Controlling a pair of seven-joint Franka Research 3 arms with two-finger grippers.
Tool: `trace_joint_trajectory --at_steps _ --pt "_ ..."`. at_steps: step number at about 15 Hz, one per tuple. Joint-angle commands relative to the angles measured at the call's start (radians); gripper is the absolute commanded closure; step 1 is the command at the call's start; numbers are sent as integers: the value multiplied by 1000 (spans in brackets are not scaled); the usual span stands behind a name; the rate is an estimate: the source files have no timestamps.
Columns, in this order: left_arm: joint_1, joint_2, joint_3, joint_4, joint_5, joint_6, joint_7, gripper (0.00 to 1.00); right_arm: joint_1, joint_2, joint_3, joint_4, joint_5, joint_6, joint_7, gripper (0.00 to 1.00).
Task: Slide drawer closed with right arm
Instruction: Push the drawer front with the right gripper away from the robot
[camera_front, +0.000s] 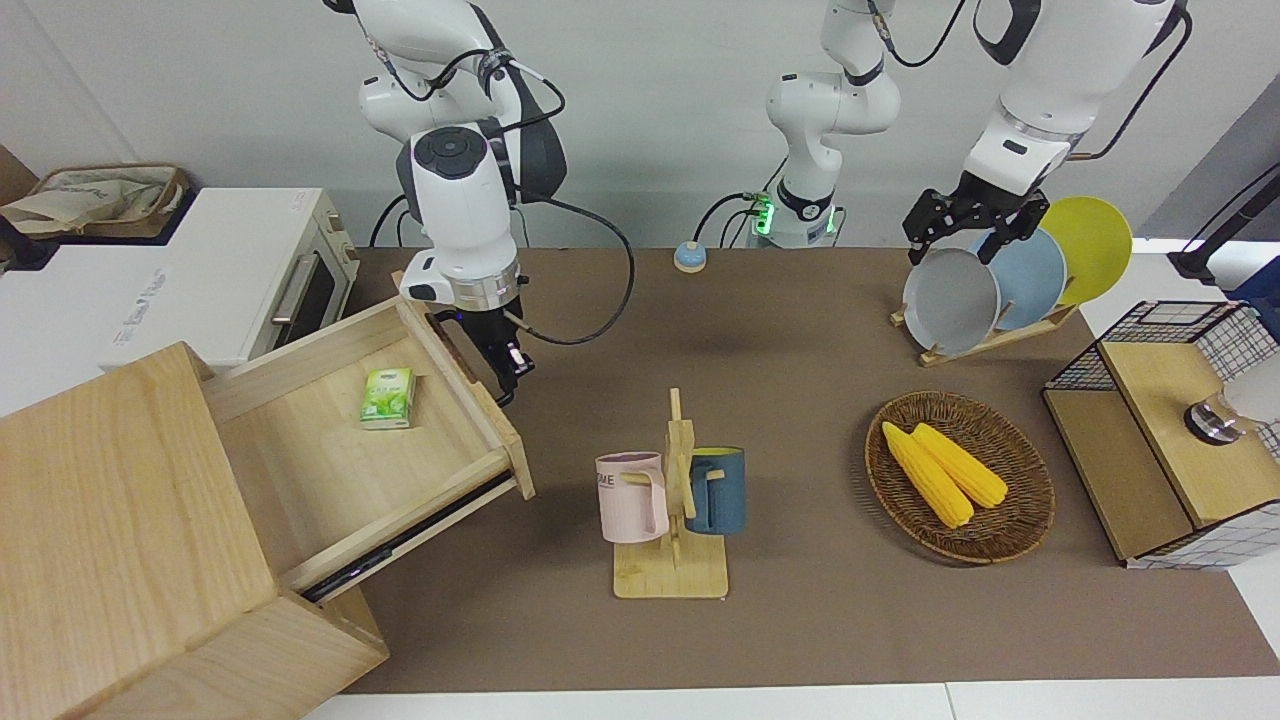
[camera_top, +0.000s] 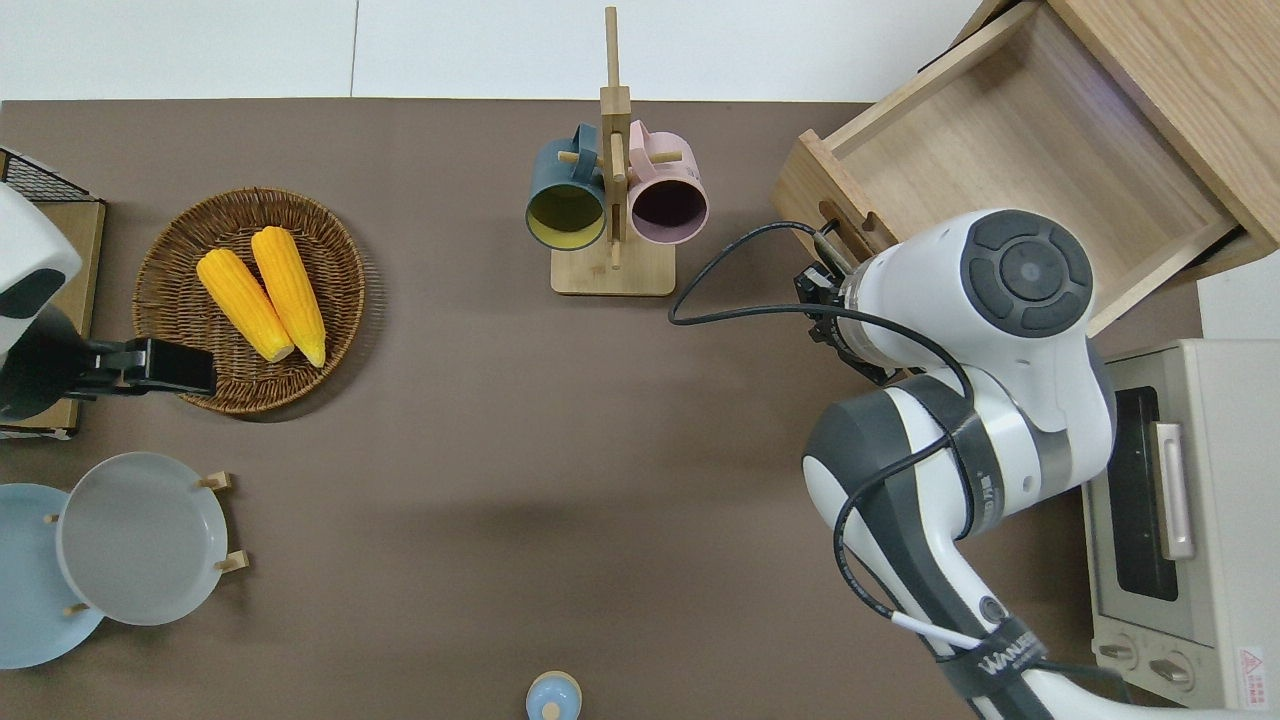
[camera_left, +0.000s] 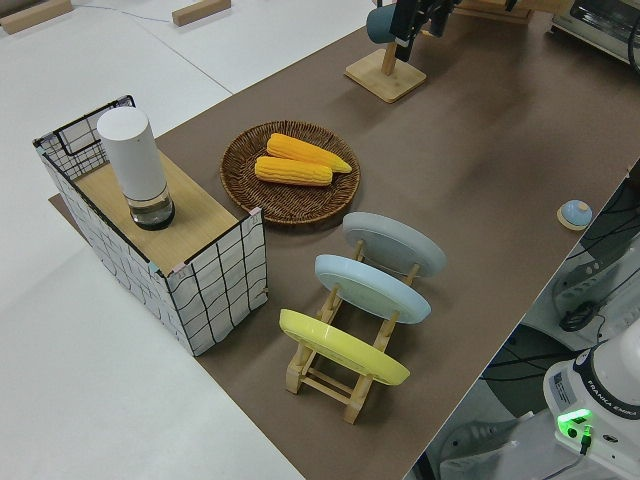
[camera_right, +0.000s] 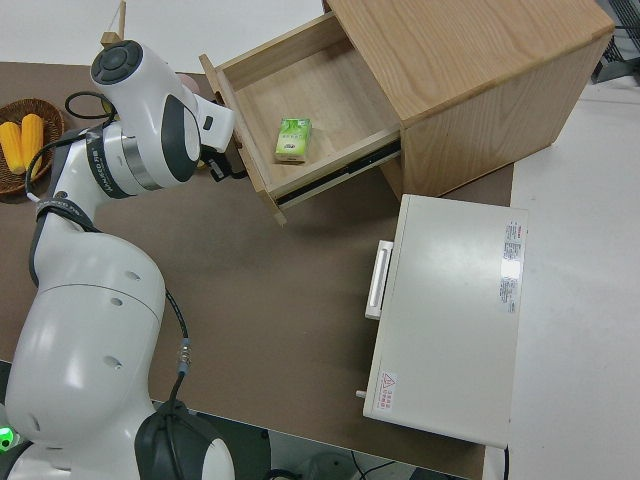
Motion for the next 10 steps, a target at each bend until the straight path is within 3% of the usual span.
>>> trace_joint_trajectory --at_steps 1,7,10 --pt "-4 -8 4 4 13 -14 1 2 -38 17 4 19 -38 28 -47 1000" --pt "-4 -8 4 2 13 -14 1 2 -63 24 -42 49 -26 26 -96 1000" --pt "-4 -8 4 4 13 -14 1 2 -66 31 -83 55 -24 29 -143 1000"
